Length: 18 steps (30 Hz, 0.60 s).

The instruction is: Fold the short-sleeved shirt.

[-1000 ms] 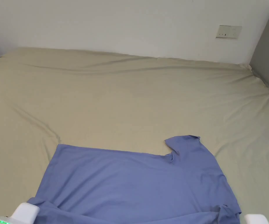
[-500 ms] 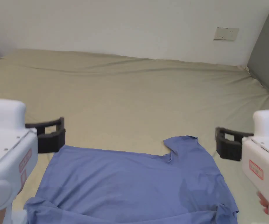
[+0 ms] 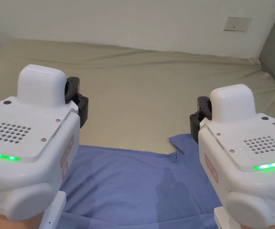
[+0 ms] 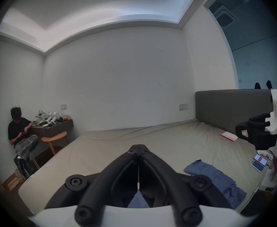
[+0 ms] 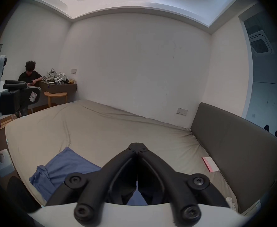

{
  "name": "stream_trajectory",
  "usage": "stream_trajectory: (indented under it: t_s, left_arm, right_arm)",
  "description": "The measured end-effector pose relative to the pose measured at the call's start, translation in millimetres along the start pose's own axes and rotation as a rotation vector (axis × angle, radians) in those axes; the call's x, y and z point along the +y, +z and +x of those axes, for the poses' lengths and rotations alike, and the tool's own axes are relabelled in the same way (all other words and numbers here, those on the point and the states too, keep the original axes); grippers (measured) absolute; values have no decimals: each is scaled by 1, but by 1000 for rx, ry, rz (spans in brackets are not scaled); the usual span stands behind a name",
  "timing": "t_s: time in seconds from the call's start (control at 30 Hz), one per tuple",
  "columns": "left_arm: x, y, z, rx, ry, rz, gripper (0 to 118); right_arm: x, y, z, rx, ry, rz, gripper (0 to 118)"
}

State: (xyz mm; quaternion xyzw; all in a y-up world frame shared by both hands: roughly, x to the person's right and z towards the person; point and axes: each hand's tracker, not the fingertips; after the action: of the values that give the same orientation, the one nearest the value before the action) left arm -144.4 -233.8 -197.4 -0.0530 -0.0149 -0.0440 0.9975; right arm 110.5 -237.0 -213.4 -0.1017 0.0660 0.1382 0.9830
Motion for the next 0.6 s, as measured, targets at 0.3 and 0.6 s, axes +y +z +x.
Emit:
stream_trajectory:
  t_s: [0.3,0.6]
  left_arm:
    - [-64,-70,-26,-56,20,-230,0]
    - [-217,-209,-111,67,-17,-719,100]
  right_arm:
    - [-33,-43,6,21,-4,-110,2]
    - [-86,-97,47,-17,-39,-292,2]
